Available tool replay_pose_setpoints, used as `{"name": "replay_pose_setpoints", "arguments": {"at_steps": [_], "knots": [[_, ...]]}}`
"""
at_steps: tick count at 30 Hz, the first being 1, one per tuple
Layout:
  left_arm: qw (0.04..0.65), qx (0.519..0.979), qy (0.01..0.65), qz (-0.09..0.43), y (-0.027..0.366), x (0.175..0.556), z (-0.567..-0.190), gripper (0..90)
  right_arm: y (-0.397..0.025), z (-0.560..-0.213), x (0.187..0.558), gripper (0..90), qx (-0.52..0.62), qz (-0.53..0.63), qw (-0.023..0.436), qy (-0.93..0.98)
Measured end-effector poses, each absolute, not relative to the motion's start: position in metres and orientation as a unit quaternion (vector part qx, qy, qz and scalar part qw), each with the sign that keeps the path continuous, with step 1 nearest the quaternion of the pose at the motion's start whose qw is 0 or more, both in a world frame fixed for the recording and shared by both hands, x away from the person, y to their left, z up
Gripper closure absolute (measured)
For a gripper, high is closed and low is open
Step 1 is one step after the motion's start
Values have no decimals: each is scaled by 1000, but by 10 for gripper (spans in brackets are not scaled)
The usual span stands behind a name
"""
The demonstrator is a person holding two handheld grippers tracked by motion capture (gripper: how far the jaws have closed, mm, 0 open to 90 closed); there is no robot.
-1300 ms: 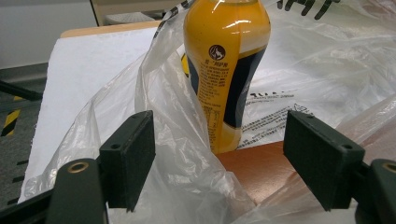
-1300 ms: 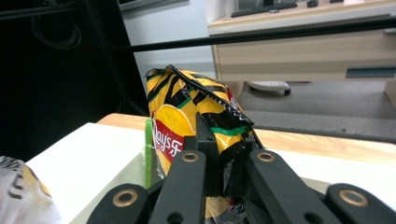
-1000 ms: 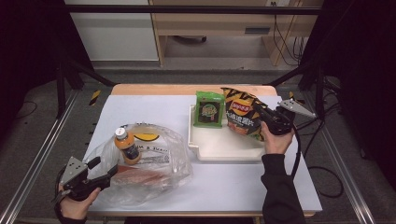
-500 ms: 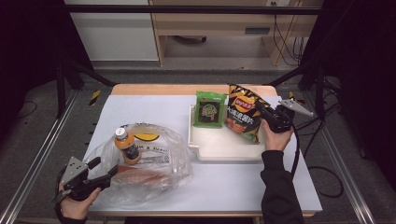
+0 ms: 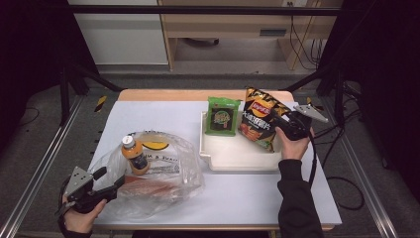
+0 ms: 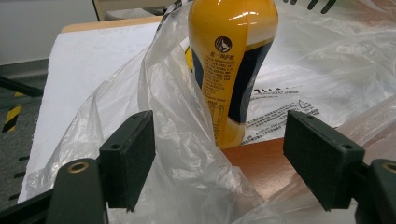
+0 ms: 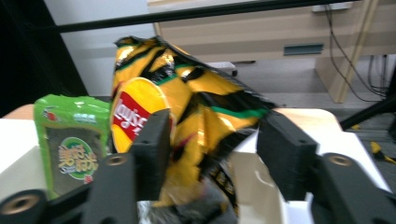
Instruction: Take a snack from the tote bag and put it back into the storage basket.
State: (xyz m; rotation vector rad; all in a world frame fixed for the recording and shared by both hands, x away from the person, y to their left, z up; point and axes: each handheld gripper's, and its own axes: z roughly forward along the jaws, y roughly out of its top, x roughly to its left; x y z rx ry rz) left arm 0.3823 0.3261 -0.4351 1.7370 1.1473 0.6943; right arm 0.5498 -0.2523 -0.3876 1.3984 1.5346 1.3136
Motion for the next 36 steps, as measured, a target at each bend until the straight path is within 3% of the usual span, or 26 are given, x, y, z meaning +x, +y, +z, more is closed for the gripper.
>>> {"name": "replay_pose_setpoints", "arguments": {"at_steps": [3, 8, 10, 11, 12, 15, 19, 29, 30, 31, 32, 35, 36], "knots": [[456, 705, 465, 282, 326, 382, -435, 247, -256, -385, 542, 379, 535, 505, 342, 584], [454, 705, 466, 281, 325, 383, -435, 248, -255, -382, 524, 374, 519, 505, 342, 599], [454, 706, 466, 281, 325, 383, -436, 247, -252, -384, 517, 484, 511, 508, 337, 606], [453, 707, 465, 281, 325, 383, -436, 247, -249, -384, 513, 607, 509, 499, 329, 620], [453, 707, 465, 281, 325, 383, -436, 248, -249, -384, 513, 607, 509, 499, 329, 620], [453, 708, 464, 281, 324, 383, -436, 247, -245, -382, 513, 808, 507, 499, 325, 624], [454, 706, 466, 280, 325, 383, -437, 247, -248, -385, 522, 841, 524, 503, 327, 604], [452, 709, 465, 279, 324, 384, -438, 248, -257, -397, 545, 796, 531, 499, 359, 583], [452, 708, 465, 278, 324, 384, -438, 248, -258, -397, 545, 757, 533, 502, 353, 582], [452, 708, 466, 279, 324, 384, -438, 247, -259, -398, 546, 662, 539, 498, 340, 588], [451, 708, 466, 279, 324, 384, -438, 247, -259, -398, 546, 662, 539, 498, 340, 588], [452, 708, 465, 280, 324, 383, -437, 248, -258, -394, 536, 519, 531, 497, 342, 596], [452, 708, 465, 280, 324, 383, -437, 248, -258, -394, 536, 519, 531, 497, 342, 596]]}}
